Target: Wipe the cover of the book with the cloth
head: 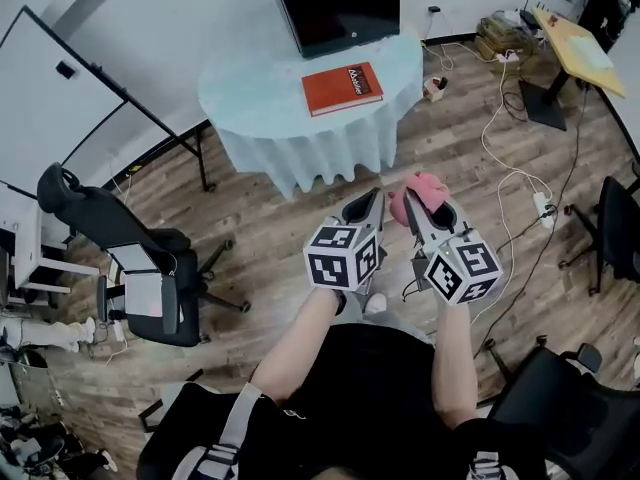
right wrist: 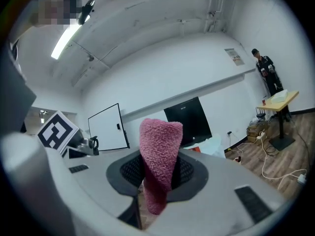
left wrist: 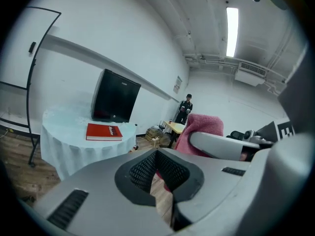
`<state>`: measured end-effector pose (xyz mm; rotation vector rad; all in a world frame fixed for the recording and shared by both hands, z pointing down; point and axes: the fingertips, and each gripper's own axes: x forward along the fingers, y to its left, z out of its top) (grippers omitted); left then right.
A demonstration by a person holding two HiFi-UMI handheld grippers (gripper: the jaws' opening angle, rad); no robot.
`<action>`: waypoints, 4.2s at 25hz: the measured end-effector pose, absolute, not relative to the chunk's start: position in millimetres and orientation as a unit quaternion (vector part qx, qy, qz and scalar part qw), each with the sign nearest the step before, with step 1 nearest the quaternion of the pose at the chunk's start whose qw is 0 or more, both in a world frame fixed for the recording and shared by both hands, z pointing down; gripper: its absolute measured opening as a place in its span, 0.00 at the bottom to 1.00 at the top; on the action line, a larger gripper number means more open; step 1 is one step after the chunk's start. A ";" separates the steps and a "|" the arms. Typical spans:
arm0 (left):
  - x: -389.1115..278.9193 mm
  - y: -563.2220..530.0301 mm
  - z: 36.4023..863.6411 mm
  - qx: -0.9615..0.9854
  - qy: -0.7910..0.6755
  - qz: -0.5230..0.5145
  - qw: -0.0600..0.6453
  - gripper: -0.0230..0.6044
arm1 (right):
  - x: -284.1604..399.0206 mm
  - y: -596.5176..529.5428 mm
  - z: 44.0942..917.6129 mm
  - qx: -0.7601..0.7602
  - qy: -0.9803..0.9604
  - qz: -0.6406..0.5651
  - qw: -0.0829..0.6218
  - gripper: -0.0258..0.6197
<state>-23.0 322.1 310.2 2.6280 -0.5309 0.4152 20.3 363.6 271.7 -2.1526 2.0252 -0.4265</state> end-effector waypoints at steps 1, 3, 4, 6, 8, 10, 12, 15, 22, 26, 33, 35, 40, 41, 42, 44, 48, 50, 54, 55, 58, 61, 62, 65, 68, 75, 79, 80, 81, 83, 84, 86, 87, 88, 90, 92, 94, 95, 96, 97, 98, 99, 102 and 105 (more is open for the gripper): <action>-13.1 324.8 303.9 0.950 -0.183 0.143 0.208 0.06 | 26.1 364.9 269.5 -0.722 0.673 -0.139 0.080 0.19; 0.7 328.6 295.1 0.957 -0.171 0.131 0.196 0.06 | 38.8 368.4 266.2 -0.731 0.664 -0.133 0.087 0.19; 4.6 328.4 294.1 0.958 -0.168 0.129 0.192 0.06 | 44.6 369.8 264.8 -0.735 0.659 -0.130 0.091 0.19; 9.5 323.3 298.1 0.958 -0.168 0.131 0.195 0.06 | 54.5 370.5 264.2 -0.741 0.651 -0.127 0.101 0.19; 14.0 315.8 303.0 0.954 -0.171 0.133 0.207 0.06 | 62.6 369.9 267.6 -0.746 0.644 -0.129 0.104 0.19; 21.8 308.7 304.2 0.953 -0.172 0.130 0.213 0.06 | 70.2 369.6 270.8 -0.751 0.639 -0.130 0.102 0.19; 32.6 304.0 304.0 0.954 -0.168 0.126 0.216 0.06 | 77.3 369.2 272.0 -0.756 0.634 -0.130 0.101 0.19; 47.0 304.4 306.7 0.953 -0.156 0.128 0.224 0.06 | 86.6 368.9 274.9 -0.761 0.626 -0.135 0.102 0.19; 40.9 266.1 337.6 0.940 -0.169 0.145 0.260 0.06 | 100.3 326.6 301.7 -0.770 0.605 -0.171 0.109 0.19; 11.5 209.2 360.9 0.916 -0.232 0.148 0.293 0.06 | 80.5 272.5 319.4 -0.740 0.638 -0.190 0.093 0.19; -5.4 113.5 384.4 0.896 -0.285 0.156 0.304 0.06 | 72.5 158.1 349.3 -0.699 0.668 -0.236 0.100 0.19; -8.1 81.6 386.2 0.891 -0.296 0.153 0.307 0.06 | 65.5 116.0 344.2 -0.684 0.685 -0.231 0.097 0.19; -18.3 7.2 381.8 0.878 -0.325 0.130 0.328 0.06 | 48.8 37.0 333.9 -0.650 0.723 -0.226 0.065 0.19; -19.5 -5.6 381.1 0.876 -0.328 0.124 0.332 0.06 | 48.5 26.0 334.7 -0.648 0.725 -0.227 0.057 0.19; -20.0 -18.8 381.2 0.875 -0.329 0.119 0.335 0.06 | 48.9 15.0 334.9 -0.648 0.726 -0.226 0.049 0.19; -20.3 -40.4 385.3 0.873 -0.328 0.116 0.342 0.06 | 49.3 -2.6 334.5 -0.649 0.726 -0.222 0.037 0.19; -17.6 -49.9 401.9 0.857 -0.328 0.117 0.379 0.06 | 52.9 -13.6 343.0 -0.646 0.727 -0.233 -0.003 0.19; -11.6 -58.6 401.7 0.858 -0.324 0.112 0.384 0.06 | 58.4 -23.9 344.4 -0.645 0.726 -0.237 -0.014 0.19; -4.1 -77.4 402.7 0.854 -0.324 0.104 0.393 0.06 | 61.5 -44.3 345.1 -0.639 0.730 -0.239 -0.029 0.19; -2.7 -81.1 405.0 0.851 -0.326 0.103 0.399 0.06 | 60.2 -48.1 347.3 -0.634 0.734 -0.241 -0.034 0.19; 5.9 -94.0 414.1 0.842 -0.334 0.100 0.411 0.06 | 60.4 -60.8 360.8 -0.614 0.745 -0.254 -0.051 0.19; 18.2 -103.8 426.4 0.833 -0.342 0.106 0.421 0.06 | 71.9 -75.0 379.9 -0.603 0.744 -0.279 -0.063 0.19; 22.8 -105.7 430.3 0.830 -0.343 0.107 0.427 0.06 | 76.2 -79.7 384.4 -0.600 0.744 -0.287 -0.066 0.19; 31.2 -118.6 442.7 0.819 -0.353 0.113 0.438 0.06 | 79.8 -101.5 394.2 -0.584 0.753 -0.296 -0.072 0.19; 32.9 -133.4 459.3 0.803 -0.372 0.126 0.448 0.06 | 82.4 -122.1 408.6 -0.566 0.759 -0.312 -0.077 0.19; 46.2 -164.7 488.8 0.773 -0.401 0.138 0.472 0.06 | 99.4 -161.9 445.0 -0.533 0.764 -0.347 -0.105 0.19; 48.5 -179.6 503.4 0.761 -0.410 0.144 0.481 0.06 | 102.7 -181.3 466.2 -0.517 0.766 -0.363 -0.117 0.19; 49.2 -182.4 506.4 0.760 -0.410 0.147 0.482 0.06 | 104.5 -185.6 471.0 -0.515 0.765 -0.369 -0.118 0.19; 49.8 -185.8 508.8 0.760 -0.411 0.149 0.481 0.06 | 105.7 -190.6 475.3 -0.513 0.764 -0.373 -0.120 0.19; 51.0 -191.8 512.6 0.758 -0.415 0.154 0.479 0.06 | 105.5 -200.3 483.0 -0.505 0.766 -0.377 -0.126 0.19; 52.0 -193.7 514.2 0.758 -0.417 0.156 0.478 0.06 | 104.5 -204.4 486.9 -0.500 0.768 -0.377 -0.132 0.19; 54.9 -196.3 517.7 0.757 -0.419 0.160 0.475 0.06 | 102.4 -211.0 496.4 -0.493 0.770 -0.376 -0.149 0.19; 56.7 -197.2 519.6 0.757 -0.419 0.163 0.474 0.06 | 102.4 -213.6 502.3 -0.491 0.769 -0.377 -0.161 0.19; 59.0 -197.8 521.3 0.758 -0.417 0.167 0.473 0.06 | 103.5 -215.9 508.0 -0.490 0.766 -0.380 -0.173 0.19; 64.6 -196.9 524.9 0.759 -0.408 0.177 0.475 0.06 | 106.8 -219.5 515.9 -0.488 0.759 -0.387 -0.192 0.19; 69.5 -193.2 529.2 0.758 -0.398 0.191 0.480 0.06 | 107.9 -219.9 520.7 -0.483 0.756 -0.394 -0.202 0.19; 73.3 -190.6 531.7 0.757 -0.394 0.201 0.481 0.06 | 108.5 -219.7 524.7 -0.479 0.756 -0.394 -0.212 0.19; 74.9 -189.8 532.1 0.758 -0.392 0.205 0.480 0.06 | 109.0 -220.0 526.3 -0.478 0.756 -0.393 -0.215 0.19; 75.8 -189.4 532.2 0.758 -0.391 0.207 0.480 0.06 | 109.2 -220.3 527.5 -0.478 0.756 -0.393 -0.216 0.19; 76.2 -189.2 532.2 0.759 -0.389 0.210 0.478 0.06 | 109.3 -220.6 528.3 -0.478 0.756 -0.393 -0.215 0.19; 76.2 -189.3 532.0 0.759 -0.388 0.214 0.476 0.06 | 109.4 -220.9 528.6 -0.478 0.756 -0.394 -0.213 0.19; 76.4 -189.4 531.7 0.760 -0.387 0.217 0.474 0.06 | 109.9 -221.0 528.5 -0.478 0.756 -0.394 -0.212 0.19; 78.1 -188.3 531.7 0.761 -0.382 0.229 0.472 0.06 | 111.7 -219.4 529.0 -0.478 0.754 -0.398 -0.211 0.19; 78.4 -187.6 533.5 0.760 -0.379 0.237 0.471 0.06 | 109.8 -218.9 531.5 -0.478 0.752 -0.403 -0.208 0.19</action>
